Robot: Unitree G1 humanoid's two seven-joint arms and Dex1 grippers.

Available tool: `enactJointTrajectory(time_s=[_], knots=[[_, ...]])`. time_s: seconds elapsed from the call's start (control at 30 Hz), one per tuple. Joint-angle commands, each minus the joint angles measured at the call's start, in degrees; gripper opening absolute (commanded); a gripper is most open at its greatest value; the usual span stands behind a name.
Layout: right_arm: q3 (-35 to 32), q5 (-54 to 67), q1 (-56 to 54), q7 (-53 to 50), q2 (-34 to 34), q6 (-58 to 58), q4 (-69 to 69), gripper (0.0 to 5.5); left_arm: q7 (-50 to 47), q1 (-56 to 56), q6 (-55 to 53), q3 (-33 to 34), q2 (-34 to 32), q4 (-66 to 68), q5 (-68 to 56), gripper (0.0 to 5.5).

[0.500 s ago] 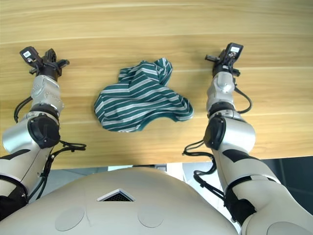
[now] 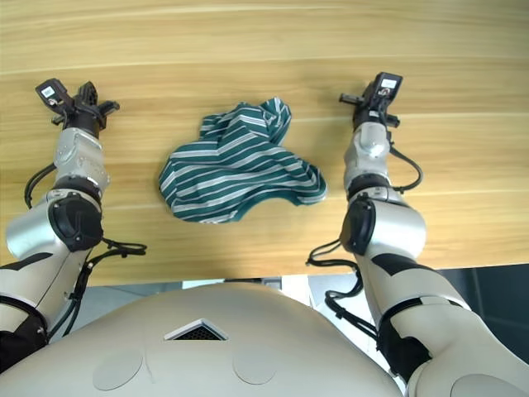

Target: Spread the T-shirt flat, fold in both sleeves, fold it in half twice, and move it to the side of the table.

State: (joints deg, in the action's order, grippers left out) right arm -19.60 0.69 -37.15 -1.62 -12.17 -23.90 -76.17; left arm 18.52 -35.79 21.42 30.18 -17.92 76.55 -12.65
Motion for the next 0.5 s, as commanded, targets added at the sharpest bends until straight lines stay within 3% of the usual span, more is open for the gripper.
enactJointTrajectory(time_s=[0.03, 0.27, 0.5], knots=[[-0.6, 1.2, 0.5, 1.5, 2.3, 0.6, -0.8, 0.03, 3.0, 1.4, 1.7, 0.8, 0.3, 0.0, -1.1, 0.0], [1.1, 0.8, -1.1, 4.6, 3.7, -6.2, 1.6, 0.03, 13.9, -0.7, 10.4, -0.7, 1.9, -2.5, -2.0, 0.0], [0.7, 5.8, -2.7, 19.6, 5.5, -13.9, 5.0, 0.03, 34.1, 0.0, 20.9, -2.1, 4.5, -8.7, -7.0, 0.0]])
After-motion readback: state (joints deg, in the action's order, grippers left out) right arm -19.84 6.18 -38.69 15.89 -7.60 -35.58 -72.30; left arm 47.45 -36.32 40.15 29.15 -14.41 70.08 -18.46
